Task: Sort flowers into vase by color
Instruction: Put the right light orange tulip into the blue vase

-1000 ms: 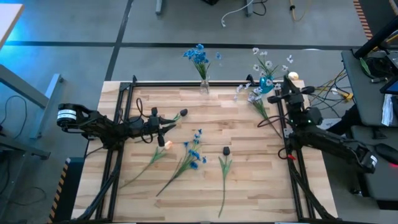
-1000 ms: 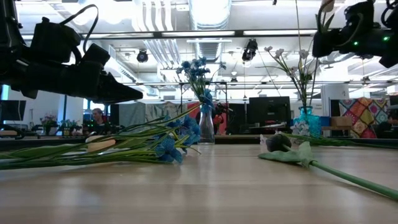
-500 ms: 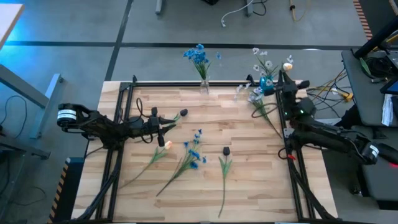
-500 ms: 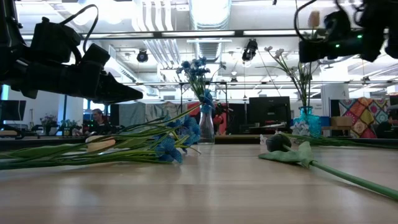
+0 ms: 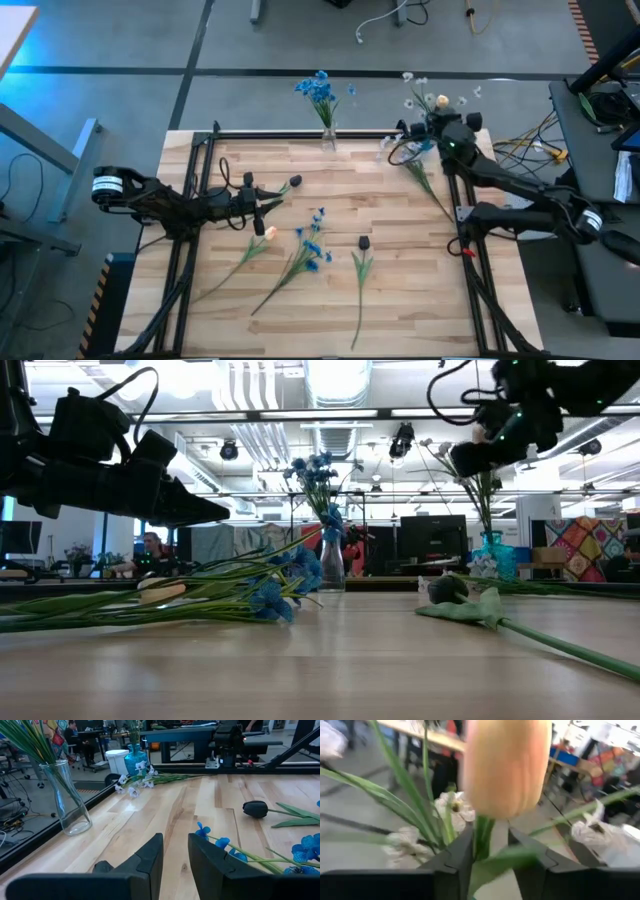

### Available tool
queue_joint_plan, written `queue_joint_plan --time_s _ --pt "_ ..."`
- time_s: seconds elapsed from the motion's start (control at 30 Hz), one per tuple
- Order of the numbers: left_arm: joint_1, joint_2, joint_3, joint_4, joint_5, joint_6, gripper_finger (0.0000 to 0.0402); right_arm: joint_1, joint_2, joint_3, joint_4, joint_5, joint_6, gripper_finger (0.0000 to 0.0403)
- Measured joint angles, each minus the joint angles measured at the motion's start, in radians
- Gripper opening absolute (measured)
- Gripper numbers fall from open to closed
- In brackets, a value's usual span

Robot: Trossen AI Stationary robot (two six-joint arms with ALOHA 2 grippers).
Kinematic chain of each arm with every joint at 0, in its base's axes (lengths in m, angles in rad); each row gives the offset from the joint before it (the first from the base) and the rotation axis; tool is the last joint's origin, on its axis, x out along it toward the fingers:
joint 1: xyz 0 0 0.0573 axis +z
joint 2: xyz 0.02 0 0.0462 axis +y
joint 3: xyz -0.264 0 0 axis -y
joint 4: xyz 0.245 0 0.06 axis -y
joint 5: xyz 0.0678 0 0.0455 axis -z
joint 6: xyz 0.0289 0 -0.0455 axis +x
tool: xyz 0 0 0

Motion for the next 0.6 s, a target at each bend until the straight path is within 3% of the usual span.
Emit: queue_joint_plan --time_s 0.13,0.3,0.6 --pt "0.000 0.000 0.000 -0.001 0.000 0.000 0.0076 0.000 0.032 0.064 -0.151 0.044 0.075 0.0159" --pt "0.000 0.000 0.000 -0.004 0.000 0.000 0.0076 0.006 0.037 0.152 -0.356 0.020 0.172 0.0199" --pt "0.000 0.000 0.000 -0.005 0.000 -0.013 0.0076 0.045 0.044 0.373 -0.777 -0.041 0.304 0.0226"
